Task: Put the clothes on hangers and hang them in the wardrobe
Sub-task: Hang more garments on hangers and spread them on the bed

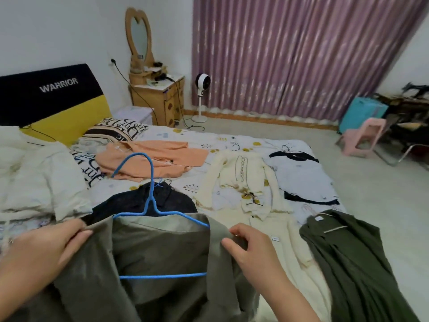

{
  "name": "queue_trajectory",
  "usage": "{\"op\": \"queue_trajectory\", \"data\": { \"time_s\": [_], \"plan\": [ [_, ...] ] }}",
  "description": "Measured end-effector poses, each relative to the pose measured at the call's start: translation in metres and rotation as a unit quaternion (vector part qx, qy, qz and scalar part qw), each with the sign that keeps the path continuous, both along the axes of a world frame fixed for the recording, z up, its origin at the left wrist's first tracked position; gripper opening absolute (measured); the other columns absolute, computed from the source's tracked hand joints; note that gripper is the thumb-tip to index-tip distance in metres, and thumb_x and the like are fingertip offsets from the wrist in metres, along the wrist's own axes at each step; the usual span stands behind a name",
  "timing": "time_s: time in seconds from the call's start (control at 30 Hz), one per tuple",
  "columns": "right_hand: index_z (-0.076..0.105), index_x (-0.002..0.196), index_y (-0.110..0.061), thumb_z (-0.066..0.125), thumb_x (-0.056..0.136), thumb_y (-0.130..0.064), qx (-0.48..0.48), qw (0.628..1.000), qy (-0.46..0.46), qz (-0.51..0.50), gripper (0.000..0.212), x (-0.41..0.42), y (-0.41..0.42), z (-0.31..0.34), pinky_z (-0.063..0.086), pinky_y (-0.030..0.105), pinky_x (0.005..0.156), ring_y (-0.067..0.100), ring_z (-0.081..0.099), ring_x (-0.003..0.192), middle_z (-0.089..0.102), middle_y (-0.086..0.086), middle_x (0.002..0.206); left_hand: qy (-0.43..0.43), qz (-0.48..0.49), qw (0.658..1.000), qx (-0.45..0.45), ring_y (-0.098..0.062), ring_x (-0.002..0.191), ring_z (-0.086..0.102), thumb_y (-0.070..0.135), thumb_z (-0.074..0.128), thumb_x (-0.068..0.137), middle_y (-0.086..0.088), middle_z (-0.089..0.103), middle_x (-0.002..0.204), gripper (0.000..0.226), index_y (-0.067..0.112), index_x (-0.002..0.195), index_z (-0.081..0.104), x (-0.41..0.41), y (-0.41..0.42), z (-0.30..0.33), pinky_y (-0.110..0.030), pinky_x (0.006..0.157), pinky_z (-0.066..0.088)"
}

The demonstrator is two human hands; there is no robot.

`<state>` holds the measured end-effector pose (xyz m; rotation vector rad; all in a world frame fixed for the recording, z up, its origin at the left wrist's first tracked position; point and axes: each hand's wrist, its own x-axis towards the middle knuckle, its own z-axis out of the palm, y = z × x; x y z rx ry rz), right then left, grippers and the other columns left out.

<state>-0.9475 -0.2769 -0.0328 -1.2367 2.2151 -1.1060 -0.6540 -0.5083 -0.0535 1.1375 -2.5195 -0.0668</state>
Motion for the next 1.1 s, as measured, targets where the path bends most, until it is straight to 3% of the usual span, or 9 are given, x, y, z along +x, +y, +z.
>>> {"op": "queue_trajectory", "data": {
  "time_s": [0.1,0.27,0.43,0.57,0.7,0.93,1.03,1.1],
  "plan": [
    [0.058,0.076,-0.030,0.061,0.086,-0.031,0.001,0.998,0.002,-0.064,0.010,-0.006,0.041,0.003,0.039,0.017,0.061,0.002,0.053,0.071,0.059,-0.009,0.072,0.012,-0.075,0.997,0.021,-0.009,0.048,0.053,0.057,0.032,0.084,0.009,0.051,0.052,0.021,0.044,0.073,0.045,-0.027,0.018,0.012,-0.034,0.047,0.049],
    [0.060,0.079,-0.029,0.061,0.087,-0.029,0.001,0.986,0.026,-0.165,0.008,-0.029,0.113,0.007,0.038,0.016,0.062,0.002,0.052,0.074,0.060,-0.011,0.078,-0.019,-0.200,0.980,0.009,-0.005,0.043,0.052,0.056,0.037,0.082,0.014,0.052,0.049,0.023,0.037,0.072,0.047,-0.093,0.061,0.030,-0.027,0.040,0.045],
    [0.061,0.086,-0.027,0.061,0.088,-0.026,0.004,0.966,0.032,-0.255,0.001,-0.064,0.185,0.013,0.040,0.015,0.067,0.003,0.054,0.082,0.060,-0.012,0.087,-0.025,-0.291,0.956,-0.012,-0.006,0.039,0.046,0.048,0.045,0.087,0.006,0.045,0.043,0.027,0.031,0.066,0.041,-0.165,0.114,0.032,-0.023,0.040,0.037],
    [0.057,0.086,-0.027,0.061,0.088,-0.024,0.020,0.950,0.051,-0.308,0.006,-0.097,0.250,0.019,0.034,0.010,0.062,0.001,0.051,0.079,0.056,-0.013,0.084,-0.015,-0.345,0.938,0.016,-0.010,0.048,0.050,0.063,0.030,0.080,0.002,0.048,0.048,0.046,0.025,0.054,0.037,-0.225,0.169,0.028,-0.025,0.043,0.036],
    [0.059,0.086,-0.025,0.062,0.087,-0.023,0.038,0.934,0.059,-0.350,0.003,-0.138,0.328,0.016,0.040,0.019,0.069,0.009,0.054,0.083,0.058,-0.008,0.087,0.011,-0.392,0.917,0.068,-0.009,0.064,0.053,0.068,0.022,0.073,0.000,0.053,0.059,0.050,0.024,0.052,0.034,-0.284,0.245,0.019,-0.024,0.047,0.031],
    [0.063,0.087,-0.021,0.060,0.088,-0.020,0.060,0.904,0.058,-0.418,0.003,-0.219,0.459,0.020,0.044,0.028,0.077,0.013,0.054,0.087,0.060,-0.004,0.090,0.063,-0.445,0.884,0.129,-0.008,0.057,0.049,0.063,0.022,0.074,0.007,0.046,0.048,0.045,0.025,0.051,0.029,-0.386,0.389,0.003,-0.018,0.050,0.030],
    [0.066,0.103,-0.017,0.060,0.089,-0.018,0.063,0.886,0.097,-0.448,0.015,-0.259,0.498,0.018,0.042,0.031,0.088,0.021,0.052,0.102,0.060,0.001,0.102,0.109,-0.453,0.874,0.138,-0.003,0.046,0.043,0.054,0.032,0.078,0.011,0.042,0.046,0.040,0.028,0.049,0.023,-0.425,0.440,0.002,-0.014,0.048,0.029],
    [0.058,0.122,-0.015,0.058,0.090,-0.019,0.064,0.869,0.128,-0.474,0.032,-0.283,0.515,0.017,0.036,0.034,0.099,0.024,0.045,0.118,0.056,0.006,0.122,0.132,-0.446,0.873,0.148,-0.005,0.046,0.041,0.054,0.033,0.078,0.009,0.041,0.047,0.041,0.025,0.050,0.025,-0.452,0.466,0.000,-0.016,0.047,0.028]
  ]
}}
